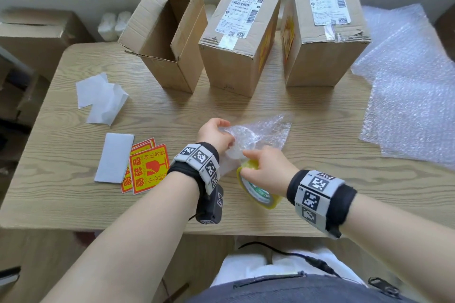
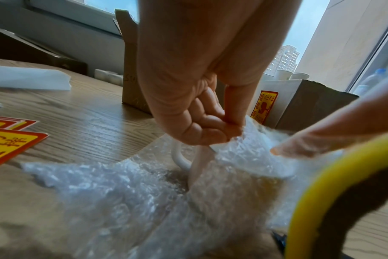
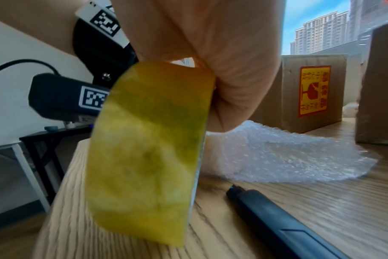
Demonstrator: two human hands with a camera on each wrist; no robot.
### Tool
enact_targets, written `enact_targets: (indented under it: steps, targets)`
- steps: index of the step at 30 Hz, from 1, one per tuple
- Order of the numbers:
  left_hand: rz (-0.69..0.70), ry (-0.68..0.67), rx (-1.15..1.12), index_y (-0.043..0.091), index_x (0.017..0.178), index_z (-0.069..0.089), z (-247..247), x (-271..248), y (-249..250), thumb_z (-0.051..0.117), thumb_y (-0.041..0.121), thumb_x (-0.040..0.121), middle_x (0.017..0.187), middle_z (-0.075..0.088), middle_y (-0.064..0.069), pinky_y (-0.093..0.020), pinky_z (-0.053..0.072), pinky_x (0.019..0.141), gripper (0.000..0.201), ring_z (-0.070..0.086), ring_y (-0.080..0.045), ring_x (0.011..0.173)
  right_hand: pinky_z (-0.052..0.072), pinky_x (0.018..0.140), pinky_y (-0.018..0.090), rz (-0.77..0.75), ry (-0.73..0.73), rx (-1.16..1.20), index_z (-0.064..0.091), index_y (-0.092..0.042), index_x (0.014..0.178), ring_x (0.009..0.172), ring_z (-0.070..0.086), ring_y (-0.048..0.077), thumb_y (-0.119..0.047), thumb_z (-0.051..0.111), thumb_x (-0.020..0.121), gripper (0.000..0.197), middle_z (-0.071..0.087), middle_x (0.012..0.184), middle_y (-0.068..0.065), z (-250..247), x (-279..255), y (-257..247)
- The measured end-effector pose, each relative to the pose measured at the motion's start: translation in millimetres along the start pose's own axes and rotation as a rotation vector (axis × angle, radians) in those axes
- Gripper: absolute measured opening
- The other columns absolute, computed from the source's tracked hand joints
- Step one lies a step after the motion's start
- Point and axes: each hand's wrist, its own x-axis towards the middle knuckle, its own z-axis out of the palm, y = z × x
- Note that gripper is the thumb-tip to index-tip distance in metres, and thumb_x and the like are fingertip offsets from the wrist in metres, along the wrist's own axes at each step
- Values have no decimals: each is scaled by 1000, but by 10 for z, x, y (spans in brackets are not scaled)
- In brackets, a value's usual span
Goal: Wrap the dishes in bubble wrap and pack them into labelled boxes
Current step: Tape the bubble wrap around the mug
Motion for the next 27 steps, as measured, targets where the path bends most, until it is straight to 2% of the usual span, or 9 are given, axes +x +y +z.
enact_targets:
  steps: [2, 4, 9, 12, 16, 20, 22, 24, 27]
  targets:
    - [-23, -19, -25, 21, 103, 54, -1, 18, 4, 59, -2, 83, 69, 63, -3, -37, 57, 81, 31, 60, -15, 64, 45, 92, 32, 3, -24, -83, 38, -26, 143, 108, 51, 20, -37, 50, 88, 57, 44, 129, 7, 36, -2, -11]
    - [-35, -34, -40, 21, 104, 53, 1, 28, 8, 58, -3, 84, 69, 62, -3, -38, 57, 80, 31, 60, -15, 63, 43, 91, 32, 4, -37, -157, 34, -26, 144, 115, 47, 23, -38, 48, 90, 58, 42, 126, 6, 65, -5, -25]
    - [-47, -58, -56, 16, 110, 55, -1, 39, 29, 54, -2, 85, 74, 64, -5, -35, 57, 80, 31, 63, -14, 67, 45, 90, 35, -3, -18, -238, 31, -22, 145, 115, 49, 25, -40, 48, 90, 61, 43, 124, 7, 137, 17, -21]
    - [-69, -77, -115, 11, 112, 55, -5, 10, 70, 56, 9, 85, 79, 63, -4, -33, 56, 77, 27, 64, -14, 68, 45, 91, 35, -8, -5, -239, 27, -22, 147, 116, 48, 25, -40, 49, 90, 63, 42, 128, 7, 169, 17, -7]
    - [17, -46, 37, 18, 112, 53, 8, 4, 44, 77, 17, 74, 88, 67, -4, -33, 56, 79, 45, 66, -18, 79, 44, 90, 35, -13, -4, -231, 24, -23, 148, 117, 48, 26, -39, 48, 91, 64, 41, 126, 8, 213, 24, 25]
    - [71, 26, 116, 18, 118, 53, 19, 2, 11, 74, 13, 77, 79, 62, 4, -27, 50, 76, 46, 63, -15, 81, 40, 93, 31, -1, -5, -126, 21, -28, 149, 117, 46, 23, -43, 47, 93, 64, 40, 123, 6, 241, 7, 106]
    - [72, 28, 103, 17, 119, 52, 19, 0, 6, 73, 13, 78, 84, 64, 2, -25, 48, 75, 46, 62, -14, 82, 37, 95, 28, -6, 12, -35, 25, -30, 148, 117, 45, 20, -47, 49, 92, 63, 41, 120, 3, 241, -27, 167]
    - [63, 33, 79, 17, 119, 52, 21, -3, 5, 73, 13, 79, 94, 66, -2, -24, 48, 74, 45, 63, -15, 83, 40, 91, 22, -19, 33, 51, 29, -31, 146, 110, 51, 19, -46, 49, 93, 59, 44, 115, 0, 237, -76, 213]
    - [45, 57, 31, 18, 116, 54, 40, 1, 8, 73, 14, 78, 102, 66, -7, -24, 48, 69, 43, 65, -19, 84, 41, 67, 9, -15, 72, 157, 38, -29, 143, 95, 63, 17, -33, 45, 96, 48, 57, 121, 1, 217, -85, 251]
